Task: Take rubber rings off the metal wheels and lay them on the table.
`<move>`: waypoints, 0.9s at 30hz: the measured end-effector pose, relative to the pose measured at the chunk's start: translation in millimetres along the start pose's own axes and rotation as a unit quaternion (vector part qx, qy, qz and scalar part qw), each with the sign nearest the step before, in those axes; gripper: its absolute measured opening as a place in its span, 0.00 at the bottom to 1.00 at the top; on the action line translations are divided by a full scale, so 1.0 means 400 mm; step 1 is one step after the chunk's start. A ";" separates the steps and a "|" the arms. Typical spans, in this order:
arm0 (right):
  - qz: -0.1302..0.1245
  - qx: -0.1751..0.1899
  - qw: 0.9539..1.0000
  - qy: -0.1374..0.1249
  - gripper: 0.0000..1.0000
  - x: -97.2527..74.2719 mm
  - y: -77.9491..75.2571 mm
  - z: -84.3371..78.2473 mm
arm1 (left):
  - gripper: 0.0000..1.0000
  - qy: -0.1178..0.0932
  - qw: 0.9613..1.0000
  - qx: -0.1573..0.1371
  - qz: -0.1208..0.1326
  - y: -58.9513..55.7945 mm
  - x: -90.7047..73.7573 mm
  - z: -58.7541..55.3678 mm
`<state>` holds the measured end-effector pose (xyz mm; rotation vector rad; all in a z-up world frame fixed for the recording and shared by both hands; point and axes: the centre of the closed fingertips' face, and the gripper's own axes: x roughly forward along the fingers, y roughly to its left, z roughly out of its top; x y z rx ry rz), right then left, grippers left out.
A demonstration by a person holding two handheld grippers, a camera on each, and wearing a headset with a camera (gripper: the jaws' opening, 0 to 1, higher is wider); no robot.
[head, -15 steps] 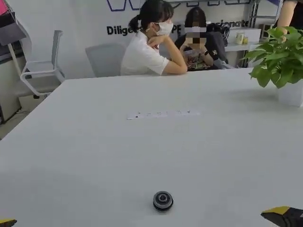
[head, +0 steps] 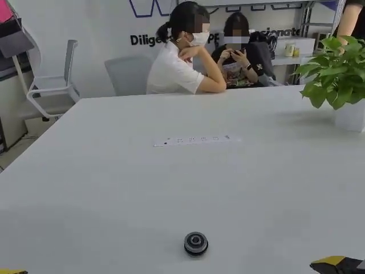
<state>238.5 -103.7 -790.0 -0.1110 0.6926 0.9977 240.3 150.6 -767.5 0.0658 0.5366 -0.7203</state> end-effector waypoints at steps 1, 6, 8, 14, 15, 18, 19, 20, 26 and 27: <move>0.001 -0.001 1.000 0.001 0.99 0.000 0.000 -0.001 | 1.00 -0.006 1.000 0.005 0.003 0.003 -0.002 0.005; 0.004 -0.006 1.000 0.007 0.99 0.002 0.002 -0.002 | 1.00 -0.005 1.000 0.001 0.003 0.004 -0.002 0.003; 0.006 -0.006 1.000 0.007 0.99 0.003 0.002 -0.002 | 1.00 -0.007 1.000 0.000 0.004 0.004 -0.002 0.005; 0.009 -0.006 1.000 0.011 0.99 0.005 0.005 -0.005 | 1.00 -0.009 1.000 -0.006 0.005 0.006 -0.002 0.005; 0.009 -0.006 1.000 0.011 0.99 0.006 0.005 -0.005 | 1.00 -0.010 1.000 -0.006 0.006 0.006 -0.002 0.006; 0.010 -0.009 1.000 0.009 0.99 0.006 0.007 -0.002 | 1.00 -0.009 1.000 -0.006 0.006 0.006 -0.002 0.005; 0.010 -0.009 1.000 0.009 0.99 0.005 0.007 -0.002 | 1.00 -0.010 1.000 -0.007 0.006 0.006 -0.002 0.005; 0.010 -0.008 1.000 0.009 0.99 0.006 0.007 -0.003 | 1.00 -0.010 1.000 -0.007 0.006 0.006 -0.002 0.006; 0.013 -0.008 1.000 0.011 0.99 0.006 0.009 -0.004 | 1.00 -0.013 1.000 -0.010 0.007 0.008 -0.002 0.007; 0.013 -0.007 1.000 0.012 0.99 0.006 0.010 -0.005 | 1.00 -0.014 1.000 -0.011 0.007 0.007 -0.002 0.007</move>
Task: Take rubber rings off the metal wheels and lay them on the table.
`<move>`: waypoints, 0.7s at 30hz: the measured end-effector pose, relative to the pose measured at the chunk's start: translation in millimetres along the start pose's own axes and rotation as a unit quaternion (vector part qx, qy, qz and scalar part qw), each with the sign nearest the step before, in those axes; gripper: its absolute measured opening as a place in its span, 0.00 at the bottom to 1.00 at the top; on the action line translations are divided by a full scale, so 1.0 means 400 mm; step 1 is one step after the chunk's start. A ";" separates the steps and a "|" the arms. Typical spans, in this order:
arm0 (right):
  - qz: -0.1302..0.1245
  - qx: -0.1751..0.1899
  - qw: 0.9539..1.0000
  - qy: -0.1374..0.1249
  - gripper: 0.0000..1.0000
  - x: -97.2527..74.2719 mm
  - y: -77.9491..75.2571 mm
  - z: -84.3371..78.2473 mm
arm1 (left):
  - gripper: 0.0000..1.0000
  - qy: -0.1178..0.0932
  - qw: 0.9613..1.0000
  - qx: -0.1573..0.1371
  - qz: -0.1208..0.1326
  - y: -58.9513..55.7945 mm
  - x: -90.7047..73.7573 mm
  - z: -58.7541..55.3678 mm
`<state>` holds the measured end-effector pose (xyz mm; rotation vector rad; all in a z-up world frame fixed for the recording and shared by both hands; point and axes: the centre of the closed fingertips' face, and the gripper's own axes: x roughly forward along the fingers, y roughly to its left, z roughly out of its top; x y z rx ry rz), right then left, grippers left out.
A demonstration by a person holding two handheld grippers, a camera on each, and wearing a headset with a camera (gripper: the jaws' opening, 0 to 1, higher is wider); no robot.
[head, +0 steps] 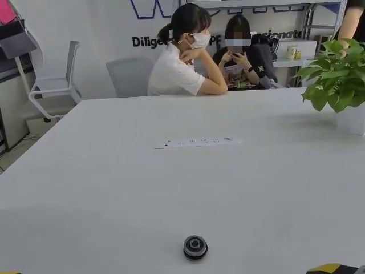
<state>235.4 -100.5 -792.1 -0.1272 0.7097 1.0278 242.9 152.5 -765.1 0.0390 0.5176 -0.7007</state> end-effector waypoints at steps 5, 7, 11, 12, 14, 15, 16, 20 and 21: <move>0.004 0.002 1.000 0.004 0.99 0.001 0.003 -0.003 | 1.00 0.000 1.000 0.003 0.000 -0.002 0.001 0.001; 0.004 0.002 1.000 0.002 0.99 0.001 0.003 -0.002 | 1.00 -0.001 1.000 0.006 0.001 -0.001 0.000 0.002; 0.004 0.003 1.000 0.004 0.99 0.000 0.004 -0.004 | 1.00 -0.002 1.000 0.011 0.003 0.000 0.000 0.004; 0.004 0.003 1.000 0.004 0.99 0.000 0.004 -0.004 | 1.00 -0.001 1.000 0.011 0.002 0.000 0.001 0.003; 0.004 0.003 1.000 0.003 0.99 0.000 0.003 -0.004 | 1.00 0.002 1.000 0.014 0.002 -0.002 0.001 0.002; 0.004 0.003 1.000 0.004 0.99 0.000 0.004 -0.004 | 1.00 0.004 1.000 0.017 0.001 -0.003 0.002 0.001; 0.005 0.003 1.000 0.004 0.99 0.000 0.004 -0.005 | 1.00 0.006 1.000 0.018 0.000 -0.004 0.002 0.000; 0.006 0.006 1.000 0.001 0.99 0.000 0.004 -0.004 | 1.00 0.012 1.000 0.025 0.001 -0.002 0.003 -0.004; 0.007 0.007 1.000 0.000 0.99 0.000 0.004 -0.003 | 1.00 0.014 1.000 0.027 0.001 -0.002 0.003 -0.005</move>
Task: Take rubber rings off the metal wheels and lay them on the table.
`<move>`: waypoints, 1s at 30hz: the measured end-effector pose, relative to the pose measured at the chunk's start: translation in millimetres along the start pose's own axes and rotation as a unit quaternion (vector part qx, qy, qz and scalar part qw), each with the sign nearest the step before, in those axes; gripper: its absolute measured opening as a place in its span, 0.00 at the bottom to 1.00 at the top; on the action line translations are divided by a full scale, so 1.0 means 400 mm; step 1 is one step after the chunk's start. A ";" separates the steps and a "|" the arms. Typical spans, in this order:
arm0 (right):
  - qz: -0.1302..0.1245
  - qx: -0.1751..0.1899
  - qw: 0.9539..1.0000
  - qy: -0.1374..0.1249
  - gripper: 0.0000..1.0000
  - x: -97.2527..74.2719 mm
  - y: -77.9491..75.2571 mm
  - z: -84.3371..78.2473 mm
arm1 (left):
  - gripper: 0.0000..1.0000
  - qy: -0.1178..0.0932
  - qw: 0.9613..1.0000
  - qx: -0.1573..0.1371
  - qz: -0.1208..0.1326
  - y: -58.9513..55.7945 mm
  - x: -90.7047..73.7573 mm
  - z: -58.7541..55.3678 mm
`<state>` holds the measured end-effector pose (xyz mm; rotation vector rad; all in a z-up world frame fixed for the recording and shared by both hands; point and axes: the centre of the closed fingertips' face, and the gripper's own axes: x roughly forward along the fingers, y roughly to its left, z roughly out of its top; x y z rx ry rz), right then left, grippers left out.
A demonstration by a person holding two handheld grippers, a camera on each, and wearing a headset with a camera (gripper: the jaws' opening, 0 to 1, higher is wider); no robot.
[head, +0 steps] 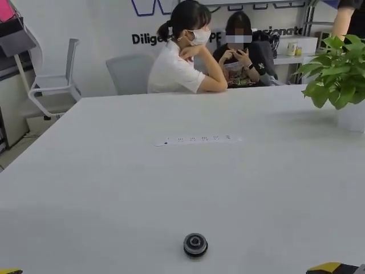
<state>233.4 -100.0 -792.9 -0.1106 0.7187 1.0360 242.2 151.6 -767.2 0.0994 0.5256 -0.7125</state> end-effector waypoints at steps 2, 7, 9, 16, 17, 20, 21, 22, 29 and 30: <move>0.002 0.004 1.000 -0.001 0.99 0.000 0.000 -0.001 | 1.00 0.004 1.000 0.004 0.000 0.000 0.001 -0.002; 0.006 0.008 1.000 -0.004 0.99 0.002 -0.001 0.001 | 1.00 0.015 0.999 0.032 0.006 0.005 0.006 0.000; 0.006 0.007 1.000 -0.004 0.99 0.004 -0.006 -0.001 | 1.00 0.021 0.999 0.031 0.004 0.009 0.011 -0.004; -0.004 0.003 1.000 0.006 0.99 0.010 -0.033 -0.012 | 1.00 0.025 0.999 0.042 0.005 0.024 0.018 0.003; -0.002 0.002 1.000 0.009 0.99 0.012 -0.034 -0.014 | 1.00 0.024 0.999 0.035 0.005 0.028 0.019 0.005; -0.006 -0.009 1.000 0.009 0.99 0.021 -0.043 -0.010 | 1.00 0.028 0.999 0.029 0.007 0.037 0.021 -0.001; -0.006 -0.008 1.000 0.009 0.99 0.026 -0.048 -0.008 | 1.00 0.028 0.999 0.030 0.006 0.037 0.023 -0.001; -0.005 -0.006 1.000 0.008 0.99 0.028 -0.051 -0.006 | 1.00 0.030 0.999 0.030 0.005 0.038 0.025 -0.002; 0.004 -0.005 1.000 -0.004 0.99 0.048 -0.068 0.024 | 1.00 0.032 0.999 0.027 -0.004 0.034 0.041 0.009; 0.006 -0.006 1.000 -0.004 0.99 0.051 -0.071 0.027 | 1.00 0.030 0.999 0.026 -0.005 0.036 0.042 0.015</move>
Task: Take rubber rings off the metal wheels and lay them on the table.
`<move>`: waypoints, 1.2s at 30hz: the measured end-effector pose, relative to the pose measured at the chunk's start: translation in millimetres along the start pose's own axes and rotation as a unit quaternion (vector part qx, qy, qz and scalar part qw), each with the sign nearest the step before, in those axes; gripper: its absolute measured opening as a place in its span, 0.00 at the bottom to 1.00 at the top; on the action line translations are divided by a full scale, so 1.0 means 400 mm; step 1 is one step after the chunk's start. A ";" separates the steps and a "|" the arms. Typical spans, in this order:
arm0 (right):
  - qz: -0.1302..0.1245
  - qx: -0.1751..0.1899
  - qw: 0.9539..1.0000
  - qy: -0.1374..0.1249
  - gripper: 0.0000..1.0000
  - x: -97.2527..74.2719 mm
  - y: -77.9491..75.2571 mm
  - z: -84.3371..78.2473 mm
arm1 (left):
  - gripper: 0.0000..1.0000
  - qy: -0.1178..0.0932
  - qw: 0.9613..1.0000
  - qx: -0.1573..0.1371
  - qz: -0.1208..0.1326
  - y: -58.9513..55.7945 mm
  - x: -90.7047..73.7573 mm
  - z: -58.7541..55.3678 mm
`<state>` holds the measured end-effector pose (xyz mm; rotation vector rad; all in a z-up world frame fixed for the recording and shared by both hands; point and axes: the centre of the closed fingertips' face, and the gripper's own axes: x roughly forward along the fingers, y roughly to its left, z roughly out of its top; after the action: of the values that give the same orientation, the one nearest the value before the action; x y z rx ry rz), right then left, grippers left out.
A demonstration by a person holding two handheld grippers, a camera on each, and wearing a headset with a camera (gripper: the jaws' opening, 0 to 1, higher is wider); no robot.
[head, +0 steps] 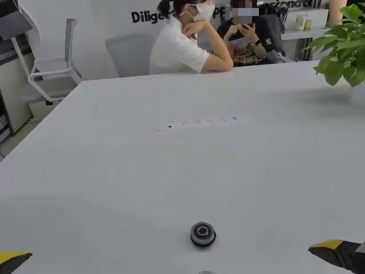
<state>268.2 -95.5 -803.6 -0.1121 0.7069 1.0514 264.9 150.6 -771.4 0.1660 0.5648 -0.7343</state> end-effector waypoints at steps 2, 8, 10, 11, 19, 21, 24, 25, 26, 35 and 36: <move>0.002 0.000 1.000 -0.002 0.99 0.003 -0.005 0.004 | 1.00 0.000 1.000 0.000 0.002 0.004 0.001 0.005; 0.004 -0.003 1.000 -0.002 0.99 0.013 -0.019 0.009 | 1.00 -0.009 1.000 0.008 0.001 0.007 0.002 0.032; 0.005 -0.004 1.000 -0.004 0.99 0.016 -0.021 0.014 | 1.00 -0.016 1.000 0.010 -0.002 0.004 0.005 0.047; 0.007 -0.006 1.000 -0.008 0.99 0.018 -0.021 0.017 | 1.00 -0.022 1.000 0.011 -0.004 0.002 0.008 0.058; 0.021 -0.017 0.999 -0.020 0.99 0.033 -0.024 0.032 | 1.00 -0.047 0.998 0.032 -0.029 -0.024 0.034 0.121; 0.032 -0.023 0.999 -0.029 0.99 0.038 -0.016 0.040 | 1.00 -0.055 0.997 0.042 -0.036 -0.032 0.042 0.142; 0.060 -0.029 0.997 -0.044 0.91 0.041 0.006 0.054 | 1.00 -0.071 0.995 0.063 -0.041 -0.041 0.050 0.175; 0.062 -0.032 0.996 -0.048 0.90 0.042 0.008 0.057 | 1.00 -0.075 0.994 0.066 -0.046 -0.047 0.052 0.186; 0.062 -0.035 0.996 -0.051 0.90 0.044 0.007 0.060 | 1.00 -0.079 0.993 0.068 -0.051 -0.051 0.054 0.193; 0.069 -0.037 0.995 -0.069 0.93 0.074 -0.002 0.080 | 1.00 -0.115 0.986 0.092 -0.076 -0.079 0.090 0.262; 0.070 -0.038 0.994 -0.070 0.93 0.077 -0.002 0.083 | 1.00 -0.115 0.985 0.096 -0.081 -0.084 0.099 0.265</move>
<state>293.8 -59.1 -796.0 -0.0536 0.5537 1.2094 311.3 67.1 -702.4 0.2119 0.2888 -0.9524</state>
